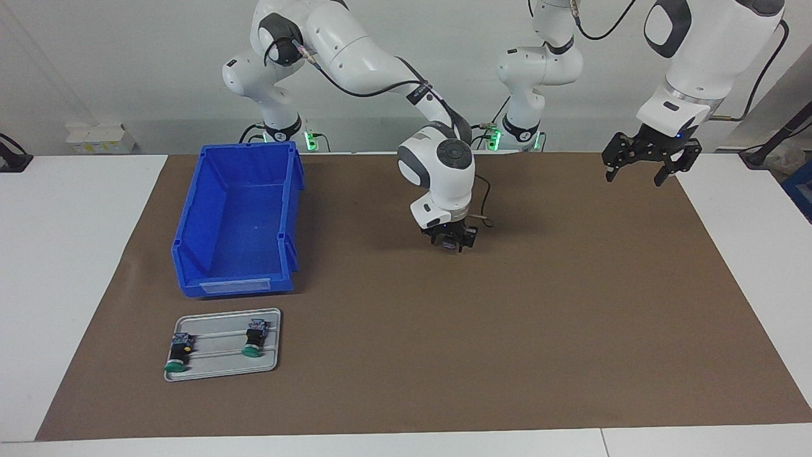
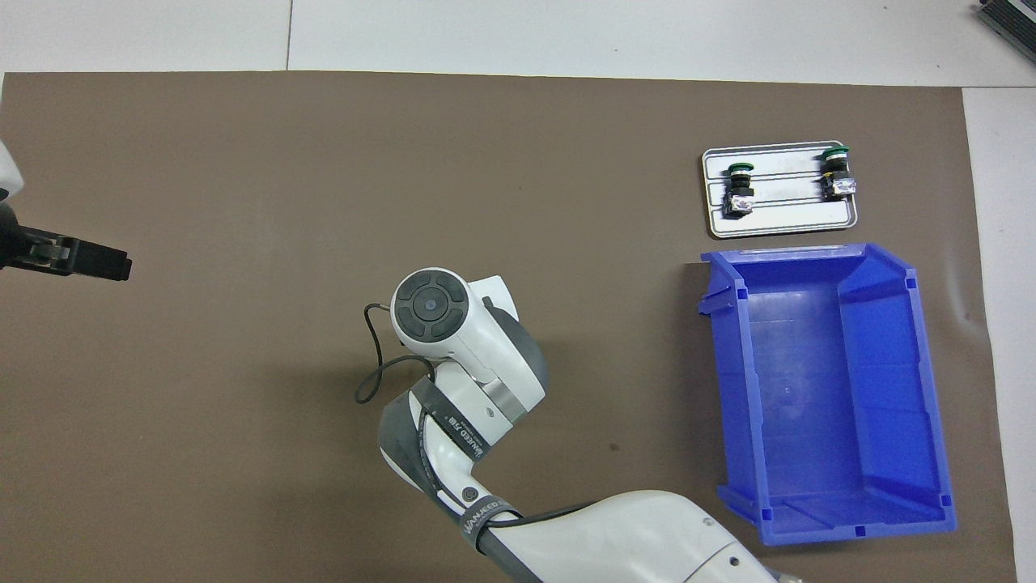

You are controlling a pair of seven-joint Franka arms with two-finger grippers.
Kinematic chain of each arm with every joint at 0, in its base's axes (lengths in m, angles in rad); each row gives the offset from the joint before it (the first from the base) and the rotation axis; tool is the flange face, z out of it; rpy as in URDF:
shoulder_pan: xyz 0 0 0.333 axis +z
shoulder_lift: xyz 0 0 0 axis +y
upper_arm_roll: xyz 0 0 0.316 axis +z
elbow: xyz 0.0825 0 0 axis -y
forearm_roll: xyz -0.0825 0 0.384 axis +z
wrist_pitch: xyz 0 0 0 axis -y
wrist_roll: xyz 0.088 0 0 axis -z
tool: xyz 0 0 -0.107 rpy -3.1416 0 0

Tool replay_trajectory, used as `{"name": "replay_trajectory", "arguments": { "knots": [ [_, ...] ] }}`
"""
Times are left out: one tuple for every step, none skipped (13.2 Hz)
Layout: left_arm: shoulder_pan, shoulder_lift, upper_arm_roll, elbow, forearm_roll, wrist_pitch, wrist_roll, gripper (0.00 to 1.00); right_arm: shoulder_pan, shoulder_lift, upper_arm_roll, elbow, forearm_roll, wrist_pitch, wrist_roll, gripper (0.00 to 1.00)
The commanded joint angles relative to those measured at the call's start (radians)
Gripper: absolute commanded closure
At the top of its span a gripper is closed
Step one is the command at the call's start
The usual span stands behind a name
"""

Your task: Place and press button with both arms

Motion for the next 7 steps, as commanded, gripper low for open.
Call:
{"name": "replay_trajectory", "arguments": {
  "knots": [
    [0.012,-0.031,-0.010,-0.038,0.012,0.014,-0.005,0.00,-0.012,-0.018,0.014,-0.025,0.037,0.028,-0.005,0.23],
    [0.012,-0.031,-0.010,-0.038,0.012,0.014,-0.005,0.00,-0.009,-0.018,0.014,-0.025,0.043,0.030,-0.005,0.23],
    [0.012,-0.031,-0.008,-0.038,0.012,0.014,-0.005,0.00,-0.008,-0.018,0.013,-0.027,0.045,0.030,-0.005,0.23],
    [0.014,-0.031,-0.008,-0.038,0.012,0.014,-0.005,0.00,-0.006,-0.018,0.014,-0.028,0.045,0.030,-0.005,0.24],
    [0.014,-0.031,-0.008,-0.038,0.012,0.014,-0.005,0.00,-0.004,-0.019,0.014,-0.028,0.045,0.028,-0.005,0.24],
    [0.014,-0.031,-0.010,-0.038,0.012,0.014,-0.005,0.00,-0.004,-0.019,0.014,-0.031,0.045,0.028,-0.005,0.25],
    [0.012,-0.032,-0.010,-0.038,0.012,0.014,-0.005,0.00,-0.004,-0.021,0.014,-0.039,0.045,0.030,-0.005,0.25]
  ]
}}
